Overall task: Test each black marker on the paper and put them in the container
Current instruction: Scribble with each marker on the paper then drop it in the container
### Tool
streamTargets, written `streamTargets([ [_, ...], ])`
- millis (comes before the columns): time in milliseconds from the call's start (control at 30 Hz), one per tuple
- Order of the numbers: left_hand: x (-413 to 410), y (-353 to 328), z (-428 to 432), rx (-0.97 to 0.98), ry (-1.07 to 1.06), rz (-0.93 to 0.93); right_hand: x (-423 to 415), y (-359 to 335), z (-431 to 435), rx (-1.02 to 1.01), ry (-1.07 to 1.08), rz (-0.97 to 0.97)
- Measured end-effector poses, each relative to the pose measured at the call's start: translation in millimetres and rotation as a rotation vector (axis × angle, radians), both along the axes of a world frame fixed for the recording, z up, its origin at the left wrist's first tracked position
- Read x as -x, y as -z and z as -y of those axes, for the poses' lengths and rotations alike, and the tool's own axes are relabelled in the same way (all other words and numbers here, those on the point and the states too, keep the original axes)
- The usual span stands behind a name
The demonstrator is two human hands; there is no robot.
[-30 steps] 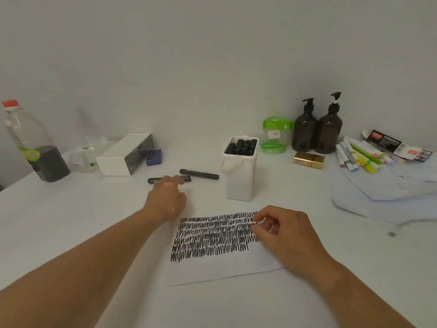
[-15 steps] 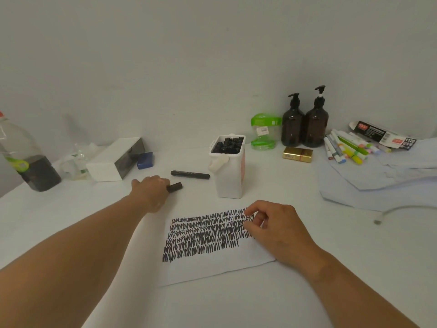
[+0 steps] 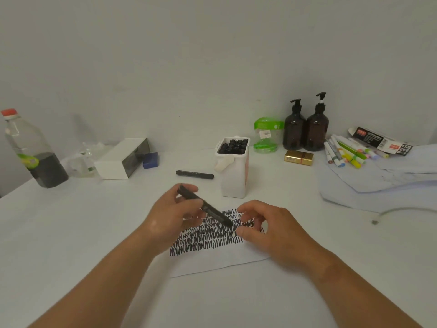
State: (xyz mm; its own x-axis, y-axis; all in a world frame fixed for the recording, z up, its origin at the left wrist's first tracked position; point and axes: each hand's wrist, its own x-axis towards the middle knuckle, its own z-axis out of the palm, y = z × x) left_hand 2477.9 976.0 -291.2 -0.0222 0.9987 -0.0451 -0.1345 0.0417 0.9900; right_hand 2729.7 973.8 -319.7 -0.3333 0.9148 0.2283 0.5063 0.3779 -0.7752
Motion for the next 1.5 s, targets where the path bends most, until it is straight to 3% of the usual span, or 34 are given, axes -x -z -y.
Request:
streamTargets([
  [167, -19, 16, 15, -0.007, 0.109, 0.202, 2, -1, 3, 0.066, -0.035, -0.092],
  [233, -20, 18, 18, -0.034, 0.128, 0.192, 0, 0, 2, 0.062, 0.008, -0.182],
  [267, -19, 19, 19, -0.062, 0.11, 0.108, -2, 1, 2, 0.062, 0.022, -0.217],
  [400, -16, 26, 27, -0.305, 0.018, -0.596, 0, -4, 3, 0.114, 0.014, -0.362],
  [500, -23, 28, 33, -0.539, 0.067, -0.816, 6, -5, 5, 0.15, -0.015, -0.485],
  [600, -32, 27, 35, -0.65, 0.137, -0.942, 17, -5, 10, 0.177, -0.055, -0.549],
  [800, -44, 24, 40, -0.721, 0.169, -0.896, 29, -3, 17, 0.222, -0.091, -0.546],
  [1067, -48, 26, 44, -0.647, 0.282, -0.825, 32, -2, 21, 0.12, -0.117, -0.545],
  [1500, -47, 20, 46, -0.668, 0.152, -0.894, 35, -11, 26, 0.269, -0.192, -0.675],
])
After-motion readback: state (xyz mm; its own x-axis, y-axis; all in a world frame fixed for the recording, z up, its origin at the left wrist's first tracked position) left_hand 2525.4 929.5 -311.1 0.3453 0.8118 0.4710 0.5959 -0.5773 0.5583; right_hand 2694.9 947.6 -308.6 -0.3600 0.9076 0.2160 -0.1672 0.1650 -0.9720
